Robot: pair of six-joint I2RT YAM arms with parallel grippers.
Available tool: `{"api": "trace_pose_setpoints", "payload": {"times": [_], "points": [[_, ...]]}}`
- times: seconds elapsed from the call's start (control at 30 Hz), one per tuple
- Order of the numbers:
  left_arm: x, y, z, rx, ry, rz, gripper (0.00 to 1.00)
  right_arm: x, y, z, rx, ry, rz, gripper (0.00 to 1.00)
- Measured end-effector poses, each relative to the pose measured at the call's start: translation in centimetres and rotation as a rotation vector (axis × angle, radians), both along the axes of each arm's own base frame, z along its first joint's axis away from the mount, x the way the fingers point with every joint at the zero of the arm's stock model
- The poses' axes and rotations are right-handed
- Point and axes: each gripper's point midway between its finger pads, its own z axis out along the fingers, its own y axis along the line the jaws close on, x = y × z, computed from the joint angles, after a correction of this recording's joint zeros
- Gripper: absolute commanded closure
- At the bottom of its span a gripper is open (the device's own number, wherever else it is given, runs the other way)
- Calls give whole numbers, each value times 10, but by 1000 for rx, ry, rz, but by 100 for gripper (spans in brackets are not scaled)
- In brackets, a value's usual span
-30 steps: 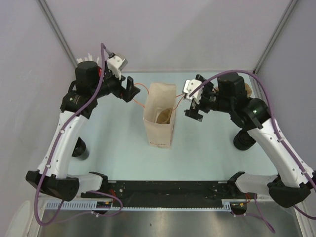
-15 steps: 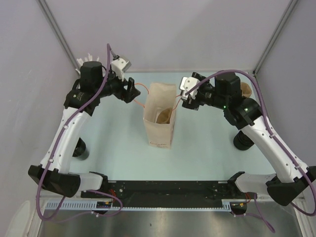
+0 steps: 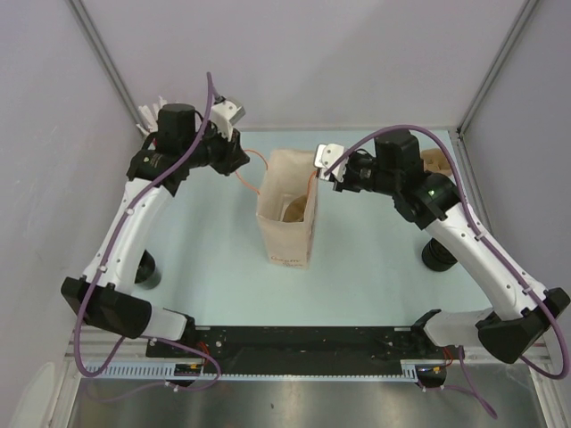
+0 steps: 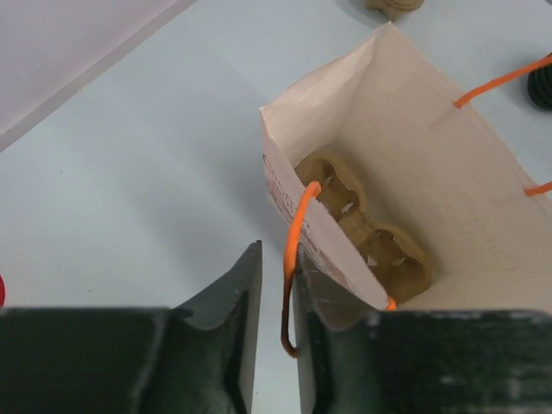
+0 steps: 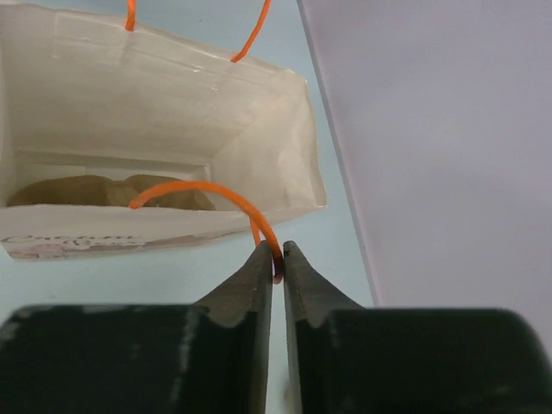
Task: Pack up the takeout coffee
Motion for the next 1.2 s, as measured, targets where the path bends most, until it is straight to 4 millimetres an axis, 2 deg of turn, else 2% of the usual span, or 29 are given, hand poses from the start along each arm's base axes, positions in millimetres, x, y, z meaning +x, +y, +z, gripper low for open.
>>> {"api": "trace_pose_setpoints", "payload": {"times": [0.1, 0.23, 0.3, 0.4, 0.6, 0.7, 0.77, 0.83, 0.9, 1.03, 1.1, 1.2], "points": [[5, -2, 7, -1, -12, -2, 86, -1, 3, -2, -2, 4, 8, 99], [9, -4, 18, 4, -34, -11, 92, -4, 6, -2, 4, 11, 14, 100], [13, -7, 26, 6, -46, -17, 99, -6, 7, -1, 7, 14, 10, 100], [21, -11, 40, 11, -70, -27, 100, -10, 7, 3, 22, 18, -3, 100], [27, -26, 74, 3, -146, -61, 100, -23, 1, 33, 101, 3, -19, 100], [22, -32, 79, 2, -164, -82, 100, -31, -5, 48, 143, -9, -24, 100], [21, -35, 76, 17, -165, -87, 100, -35, -8, 53, 161, -15, -26, 100], [21, -40, 62, 47, -148, -95, 100, -37, -9, 50, 167, -13, -28, 100], [21, -45, 44, 78, -117, -105, 100, -36, -8, 36, 152, 7, -30, 100], [26, -51, 6, 143, -36, -118, 100, -33, -5, -9, 86, 88, -37, 100], [31, -50, -3, 165, -23, -110, 100, -33, -4, -20, 65, 112, -38, 100], [37, -47, 1, 186, -29, -95, 100, -33, -4, -19, 67, 107, -39, 100]]}}
